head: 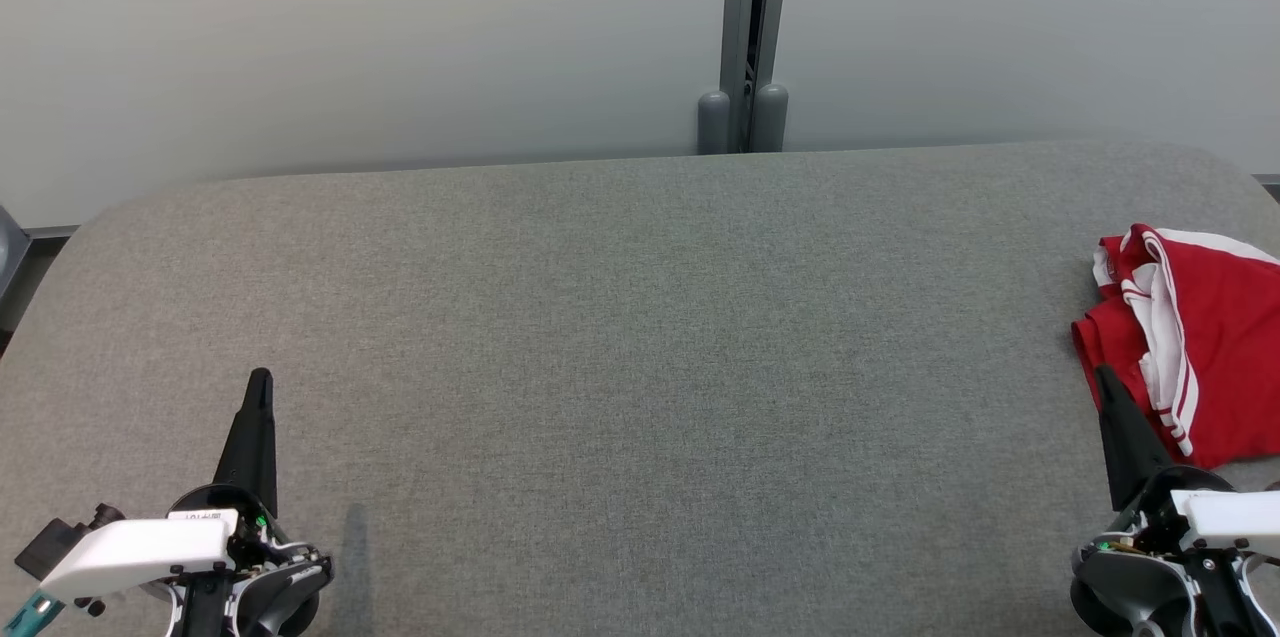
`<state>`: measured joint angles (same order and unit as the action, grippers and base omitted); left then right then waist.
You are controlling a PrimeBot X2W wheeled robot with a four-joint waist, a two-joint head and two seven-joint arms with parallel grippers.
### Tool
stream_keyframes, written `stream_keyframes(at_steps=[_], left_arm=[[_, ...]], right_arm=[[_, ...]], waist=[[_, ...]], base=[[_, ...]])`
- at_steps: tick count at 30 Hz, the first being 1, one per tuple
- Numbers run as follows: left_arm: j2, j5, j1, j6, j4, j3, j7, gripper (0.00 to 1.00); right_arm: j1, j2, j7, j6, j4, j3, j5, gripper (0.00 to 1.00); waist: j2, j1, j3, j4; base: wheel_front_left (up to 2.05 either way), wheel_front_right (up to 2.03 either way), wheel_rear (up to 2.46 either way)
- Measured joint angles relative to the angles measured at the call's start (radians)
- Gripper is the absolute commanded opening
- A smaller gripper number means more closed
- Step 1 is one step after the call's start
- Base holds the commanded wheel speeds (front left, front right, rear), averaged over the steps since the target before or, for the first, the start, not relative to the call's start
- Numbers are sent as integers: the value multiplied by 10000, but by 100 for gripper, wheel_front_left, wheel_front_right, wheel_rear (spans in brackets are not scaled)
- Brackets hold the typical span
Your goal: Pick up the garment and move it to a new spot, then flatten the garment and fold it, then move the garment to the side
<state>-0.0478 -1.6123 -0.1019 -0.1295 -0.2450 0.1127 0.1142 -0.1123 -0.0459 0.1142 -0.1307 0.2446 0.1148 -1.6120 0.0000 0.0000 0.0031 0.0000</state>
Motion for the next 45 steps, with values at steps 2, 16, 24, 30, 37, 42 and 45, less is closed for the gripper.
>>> stream_keyframes(at_steps=[2, 16, 24, 30, 37, 42, 45], left_arm=[[0, 0, 0, 0, 0, 0, 0, 0], [0, 0, 0, 0, 0, 0, 0, 0], [0, 0, 0, 0, 0, 0, 0, 0], [0, 0, 0, 0, 0, 0, 0, 0], [0, 0, 0, 0, 0, 0, 0, 0], [0, 0, 0, 0, 0, 0, 0, 0], [0, 0, 0, 0, 0, 0, 0, 0]], right_arm=[[0, 0, 0, 2, 0, -2, 2, 0], [0, 0, -2, 2, 0, -2, 0, 0], [0, 0, 0, 2, 0, 0, 0, 0], [0, 0, 0, 0, 0, 0, 0, 0], [0, 0, 0, 2, 0, -2, 0, 0], [0, 0, 0, 2, 0, -2, 2, 0], [0, 0, 0, 0, 0, 0, 0, 0]], waist=[[0, 0, 0, 0], [0, 0, 0, 0], [0, 0, 0, 0], [0, 0, 0, 0], [0, 0, 0, 0], [0, 0, 0, 0], [1, 0, 0, 0]], base=[[0, 0, 0], [0, 0, 0], [0, 0, 0], [0, 0, 0], [0, 0, 0], [0, 0, 0], [0, 0, 0]])
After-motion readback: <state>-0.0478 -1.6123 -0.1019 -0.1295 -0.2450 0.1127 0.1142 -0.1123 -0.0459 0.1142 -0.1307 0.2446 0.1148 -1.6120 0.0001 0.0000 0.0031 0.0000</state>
